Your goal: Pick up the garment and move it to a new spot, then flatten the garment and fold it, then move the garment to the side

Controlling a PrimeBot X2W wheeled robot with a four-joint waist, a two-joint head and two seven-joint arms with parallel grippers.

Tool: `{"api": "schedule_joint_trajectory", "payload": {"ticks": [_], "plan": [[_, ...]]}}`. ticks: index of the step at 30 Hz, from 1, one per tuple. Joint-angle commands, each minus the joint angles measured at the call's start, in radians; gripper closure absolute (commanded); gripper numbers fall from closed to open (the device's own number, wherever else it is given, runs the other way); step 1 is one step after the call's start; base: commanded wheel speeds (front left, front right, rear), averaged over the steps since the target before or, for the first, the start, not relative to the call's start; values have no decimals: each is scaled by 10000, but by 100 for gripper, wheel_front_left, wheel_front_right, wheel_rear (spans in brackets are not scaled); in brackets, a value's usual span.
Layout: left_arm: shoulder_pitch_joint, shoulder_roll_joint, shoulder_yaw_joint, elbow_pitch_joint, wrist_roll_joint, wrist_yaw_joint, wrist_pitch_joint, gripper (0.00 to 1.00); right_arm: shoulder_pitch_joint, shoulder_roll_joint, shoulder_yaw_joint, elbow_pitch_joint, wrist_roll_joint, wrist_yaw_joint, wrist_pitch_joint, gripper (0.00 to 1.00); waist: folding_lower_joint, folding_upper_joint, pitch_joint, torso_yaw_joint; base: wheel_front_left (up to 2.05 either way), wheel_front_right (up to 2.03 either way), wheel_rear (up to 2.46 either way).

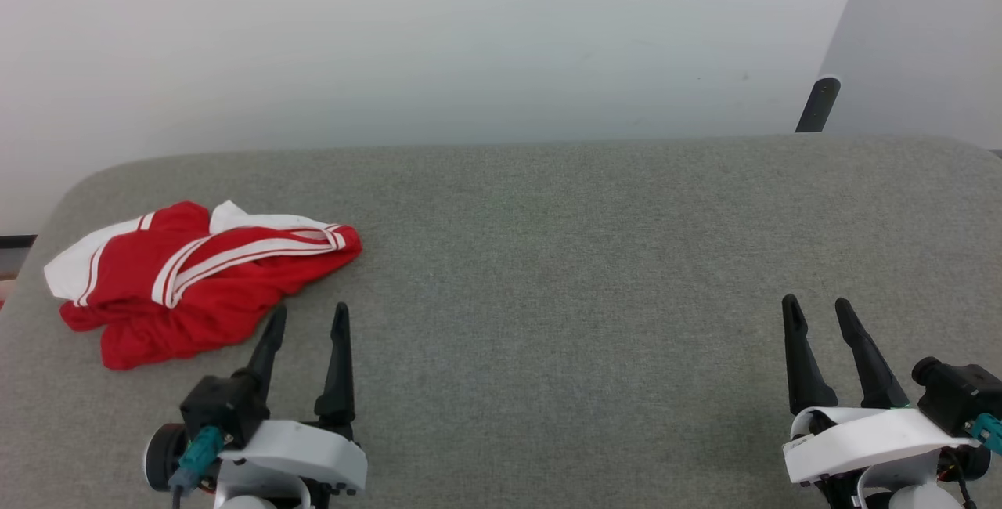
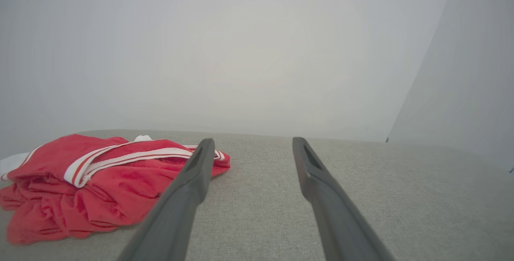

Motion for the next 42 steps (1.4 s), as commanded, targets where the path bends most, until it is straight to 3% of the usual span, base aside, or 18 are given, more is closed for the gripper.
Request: {"api": "schedule_joint_trajectory", "payload": {"ticks": [1,16,35,42], "plan": [[12,-28,19,-6,228,-49,-84,0,-37,-7,31,-46,-185,7,-81,0,0,0,-3,8,0,0,0],[-114,-161,279,258,645,-185,-166,0,15,-31,73,-119,-594,7,-113,0,0,0,-10,253,0,0,0],[-10,-41,1017,393,595,-67,-168,0,-258,27,1106,146,-400,7,-16,0,0,0,-212,2282,0,0,0],[69,-74,1126,441,441,-52,-166,0,-415,81,1360,335,-328,8,-74,0,0,0,-251,2714,0,0,0]]}}
